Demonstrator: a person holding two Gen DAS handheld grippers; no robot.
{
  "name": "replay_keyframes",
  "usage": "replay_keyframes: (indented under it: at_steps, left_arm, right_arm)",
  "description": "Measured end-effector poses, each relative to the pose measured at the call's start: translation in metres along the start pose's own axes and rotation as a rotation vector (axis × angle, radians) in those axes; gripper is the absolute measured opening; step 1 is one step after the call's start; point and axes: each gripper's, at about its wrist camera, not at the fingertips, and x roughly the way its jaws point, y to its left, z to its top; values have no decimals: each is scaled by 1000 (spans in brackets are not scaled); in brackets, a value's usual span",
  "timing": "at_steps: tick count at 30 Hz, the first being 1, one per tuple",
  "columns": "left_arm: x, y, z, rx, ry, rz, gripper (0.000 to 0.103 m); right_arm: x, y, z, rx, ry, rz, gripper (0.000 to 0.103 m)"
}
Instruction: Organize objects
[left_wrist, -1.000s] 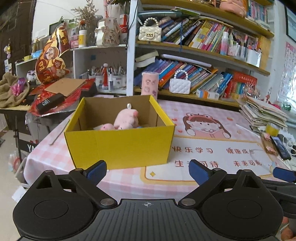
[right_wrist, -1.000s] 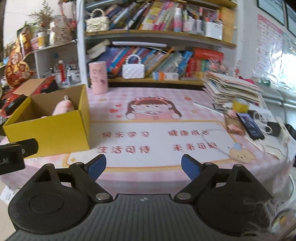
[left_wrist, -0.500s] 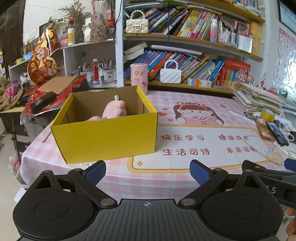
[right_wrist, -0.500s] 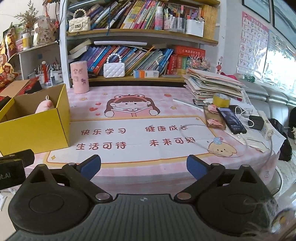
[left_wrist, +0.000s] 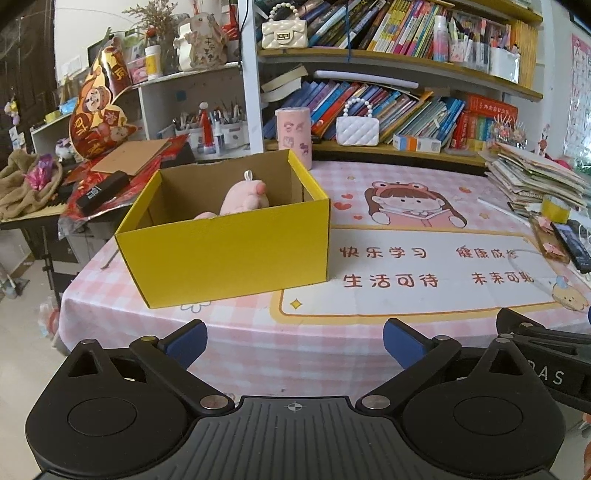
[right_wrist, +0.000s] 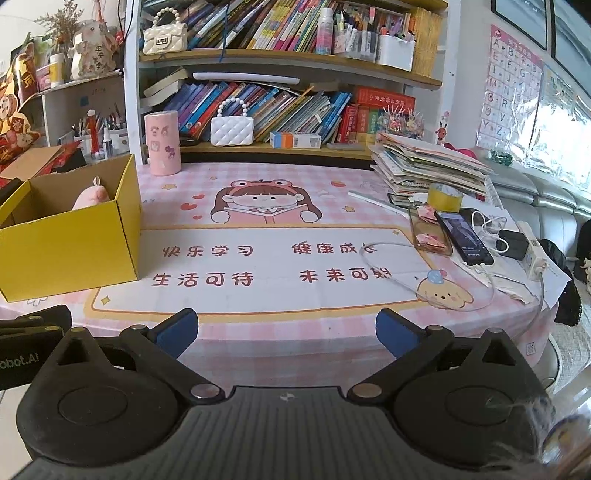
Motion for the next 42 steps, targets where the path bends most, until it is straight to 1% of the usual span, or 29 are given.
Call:
replay_keyframes:
  at_steps: [10,27,31,35,42]
  left_arm:
    - [1,-1,-1,12,9,23,103]
    - [2,0,-4,2,25,16,103]
    - [4,1,-5,-3,33,18,103]
    - [4,0,-5,-4,36,36,103]
    - [5,0,-4,-6,39,30,103]
  right_arm:
    - [1,2,-2,-4,8,-2,103]
    - [3,2,-4,-4,16,-2,103]
    - [5,2,-6,-5,21,-2,103]
    - [7,2,-7,-6,27,3,103]
    - [7,1,-7,-4,32,4,103]
